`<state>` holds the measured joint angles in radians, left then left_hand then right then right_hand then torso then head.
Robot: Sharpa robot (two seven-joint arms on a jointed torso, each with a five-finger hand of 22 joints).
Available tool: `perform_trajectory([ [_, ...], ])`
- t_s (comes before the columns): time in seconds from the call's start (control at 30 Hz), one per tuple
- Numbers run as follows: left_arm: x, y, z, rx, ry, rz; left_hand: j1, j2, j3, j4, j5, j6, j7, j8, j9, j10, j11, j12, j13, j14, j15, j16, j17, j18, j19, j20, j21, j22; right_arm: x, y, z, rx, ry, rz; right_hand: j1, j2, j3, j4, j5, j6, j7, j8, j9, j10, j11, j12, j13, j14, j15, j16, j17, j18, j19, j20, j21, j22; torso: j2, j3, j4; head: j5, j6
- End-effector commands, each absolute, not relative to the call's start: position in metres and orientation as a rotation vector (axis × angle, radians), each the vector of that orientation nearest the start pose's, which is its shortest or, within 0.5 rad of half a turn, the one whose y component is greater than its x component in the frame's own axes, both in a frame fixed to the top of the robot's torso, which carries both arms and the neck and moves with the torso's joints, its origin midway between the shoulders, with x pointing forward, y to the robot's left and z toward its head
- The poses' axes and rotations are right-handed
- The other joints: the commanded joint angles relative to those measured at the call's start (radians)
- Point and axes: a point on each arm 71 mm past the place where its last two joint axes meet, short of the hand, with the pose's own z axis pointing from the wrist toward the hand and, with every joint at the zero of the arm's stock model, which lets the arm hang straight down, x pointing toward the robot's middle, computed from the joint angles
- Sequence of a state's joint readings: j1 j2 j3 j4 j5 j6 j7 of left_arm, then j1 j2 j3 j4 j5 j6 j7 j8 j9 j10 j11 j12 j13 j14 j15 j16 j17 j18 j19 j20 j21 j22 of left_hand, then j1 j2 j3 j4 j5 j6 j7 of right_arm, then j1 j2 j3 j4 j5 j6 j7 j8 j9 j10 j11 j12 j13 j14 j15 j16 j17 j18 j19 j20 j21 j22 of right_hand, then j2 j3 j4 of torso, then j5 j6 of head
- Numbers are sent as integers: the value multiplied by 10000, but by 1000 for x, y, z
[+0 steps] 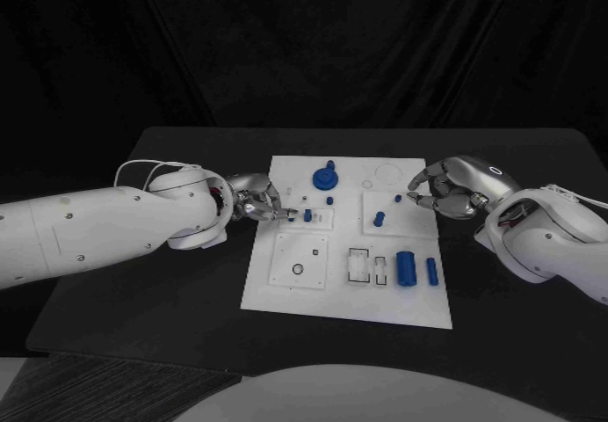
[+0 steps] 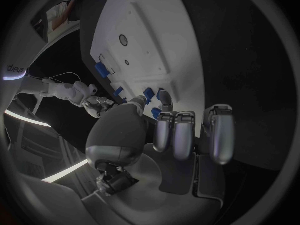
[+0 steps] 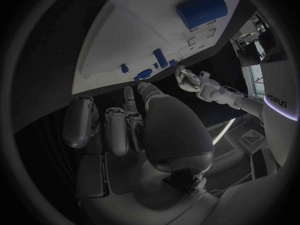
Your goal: Assemble the parts on the task board
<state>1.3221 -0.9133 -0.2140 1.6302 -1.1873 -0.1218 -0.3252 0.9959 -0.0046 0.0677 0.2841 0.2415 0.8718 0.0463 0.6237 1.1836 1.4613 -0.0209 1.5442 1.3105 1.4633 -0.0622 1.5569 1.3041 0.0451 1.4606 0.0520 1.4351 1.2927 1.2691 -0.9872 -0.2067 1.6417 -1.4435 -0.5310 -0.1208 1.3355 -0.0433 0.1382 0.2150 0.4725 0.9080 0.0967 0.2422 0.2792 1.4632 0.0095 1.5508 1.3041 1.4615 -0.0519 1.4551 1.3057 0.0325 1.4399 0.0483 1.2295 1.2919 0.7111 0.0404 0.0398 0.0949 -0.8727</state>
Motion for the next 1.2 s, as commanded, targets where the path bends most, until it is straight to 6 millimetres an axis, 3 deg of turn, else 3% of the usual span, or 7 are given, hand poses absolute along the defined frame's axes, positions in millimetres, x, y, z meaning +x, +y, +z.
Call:
perform_trajectory([
  [0.03, 463, 217, -181, 264, 18834, -5804, -76, -212, -467, 73, 156, 41, -98, 254, 126, 1020, -10, 188, 2543, 1075, 15, 139, 2667, -154, 367, 17, 227, 2392, 451, -244, -190, -840, 15637, 5866, 20, 48, 201, -55, 180, 79, 21, 187, -107, 1076, 71, 200, 2667, 711, -11, -104, 727, 418, 45, 63, -134, 1804, 0, -2, 0, -7, 1],
  [0.27, 468, 217, -134, 1525, 16432, -7010, 1084, -255, -887, 66, 706, -1073, 267, -808, -644, -38, 288, -876, 1754, 1075, 241, 139, 2667, -123, 209, 139, 56, 2336, 448, -245, -186, -836, 15291, 6037, 20, 44, 199, -57, 179, 80, 20, 188, -107, 1076, 70, 200, 2667, 715, -10, -90, 747, 414, 50, 63, -119, 1808, -9, 5, -4, 9, 1],
  [0.37, 473, 215, -121, 2259, 15608, -7625, 2284, -230, -804, 79, 964, -2321, 714, -2223, -1894, -2581, 565, -3745, -271, 933, 453, 28, 2568, -24, -176, 380, -387, 2186, 448, -244, -185, -878, 15086, 6166, 19, 36, 196, -59, 179, 82, 18, 189, -107, 1076, 68, 200, 2667, 718, -11, -83, 758, 412, 54, 64, -109, 1811, -13, 7, 0, 38, 1],
  [0.4, 475, 214, -118, 2560, 15311, -7854, 2902, -137, -741, 63, 834, -2940, 898, -2923, -2771, -5089, 641, -7278, -2827, -662, 602, -1474, 1315, 40, -429, 491, -626, 2103, 447, -243, -184, -909, 14959, 6252, 20, 28, 194, -62, 179, 85, 16, 192, -106, 1076, 66, 200, 2667, 720, -10, -75, 770, 407, 64, 64, -83, 1818, -8, 5, 0, 49, 1],
  [0.57, 486, 209, -114, 4168, 14551, -8077, 4875, -324, 211, 9, -1132, -3812, 535, -3392, -4056, -7276, 1127, -10732, -5558, -1568, 873, -2877, -47, 99, -692, 752, -828, 2018, 444, -240, -179, -1072, 14360, 6653, 27, 14, 192, -76, 187, 164, 3, 237, -91, 1076, 63, 200, 2667, 741, -13, -10, 864, 390, 96, 65, 1, 1842, -6, 5, -6, 2, 1],
  [0.8, 492, 196, -136, 7084, 13813, -7100, 5276, -996, 924, -249, -1074, -1305, -666, -4852, -7640, -7868, 556, -11713, -8534, -693, 271, -2958, -754, -82, 188, 244, -38, 2282, 441, -238, -174, -1284, 13690, 7054, 25, 4, 188, -77, 188, 169, 1, 239, -90, 1076, 61, 200, 2667, 756, -15, 34, 930, 376, 121, 65, 70, 1861, -20, 22, -12, -70, 1],
  [1.2, 500, 165, -182, 8285, 14381, -6906, 5276, -1202, 1357, -752, -857, -610, -665, -5140, -8542, -7734, 533, -11608, -9776, -505, 207, -2732, -975, -154, 430, 132, 223, 2388, 439, -234, -173, -1395, 13505, 7255, 21, -7, 183, -75, 186, 170, 1, 240, -91, 1076, 60, 200, 2667, 759, -16, 42, 939, 374, 127, 64, 84, 1865, 32, -36, -13, -56, 1],
])
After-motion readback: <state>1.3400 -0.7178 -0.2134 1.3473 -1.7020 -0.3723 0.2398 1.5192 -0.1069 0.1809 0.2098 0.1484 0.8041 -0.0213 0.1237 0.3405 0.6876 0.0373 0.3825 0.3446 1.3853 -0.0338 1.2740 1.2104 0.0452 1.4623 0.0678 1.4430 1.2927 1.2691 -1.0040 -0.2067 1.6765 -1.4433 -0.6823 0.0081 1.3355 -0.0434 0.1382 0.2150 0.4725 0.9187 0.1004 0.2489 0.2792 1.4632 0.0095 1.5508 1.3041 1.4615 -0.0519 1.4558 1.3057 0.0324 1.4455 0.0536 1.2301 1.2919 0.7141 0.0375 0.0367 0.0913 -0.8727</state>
